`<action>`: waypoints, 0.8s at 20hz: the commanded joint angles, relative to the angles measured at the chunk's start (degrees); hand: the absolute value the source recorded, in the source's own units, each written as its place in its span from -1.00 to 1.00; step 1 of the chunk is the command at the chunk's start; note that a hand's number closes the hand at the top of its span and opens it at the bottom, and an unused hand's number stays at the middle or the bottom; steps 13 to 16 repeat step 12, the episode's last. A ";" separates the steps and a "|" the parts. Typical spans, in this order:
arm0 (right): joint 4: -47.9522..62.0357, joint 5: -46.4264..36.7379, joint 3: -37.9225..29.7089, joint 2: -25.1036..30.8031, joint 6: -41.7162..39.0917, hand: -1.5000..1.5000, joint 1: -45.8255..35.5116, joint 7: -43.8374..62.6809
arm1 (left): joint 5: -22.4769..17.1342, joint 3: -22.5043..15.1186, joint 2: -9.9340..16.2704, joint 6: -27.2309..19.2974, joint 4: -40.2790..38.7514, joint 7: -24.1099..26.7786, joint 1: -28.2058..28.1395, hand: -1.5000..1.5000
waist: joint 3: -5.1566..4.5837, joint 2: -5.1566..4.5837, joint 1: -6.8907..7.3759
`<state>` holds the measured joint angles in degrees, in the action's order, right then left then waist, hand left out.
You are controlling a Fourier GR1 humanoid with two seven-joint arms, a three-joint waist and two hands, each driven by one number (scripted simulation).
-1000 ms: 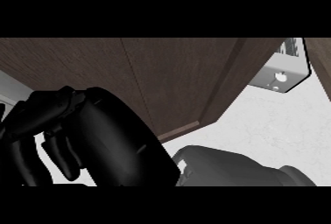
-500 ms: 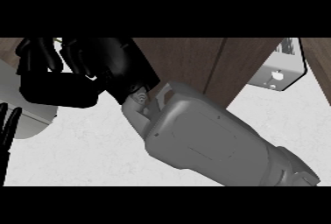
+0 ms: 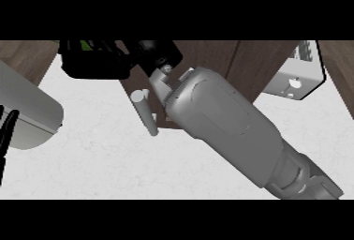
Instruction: Pick up the wine, place it into the cabinet and close the cabinet
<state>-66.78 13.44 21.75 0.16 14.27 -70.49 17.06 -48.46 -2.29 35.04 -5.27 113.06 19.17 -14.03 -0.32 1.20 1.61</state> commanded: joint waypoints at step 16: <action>13.14 -3.22 -5.58 9.12 -6.11 1.00 0.98 -9.29 | 0.51 -0.65 -1.31 -1.10 1.06 -2.66 1.81 -1.00 | 0.26 -2.00 0.46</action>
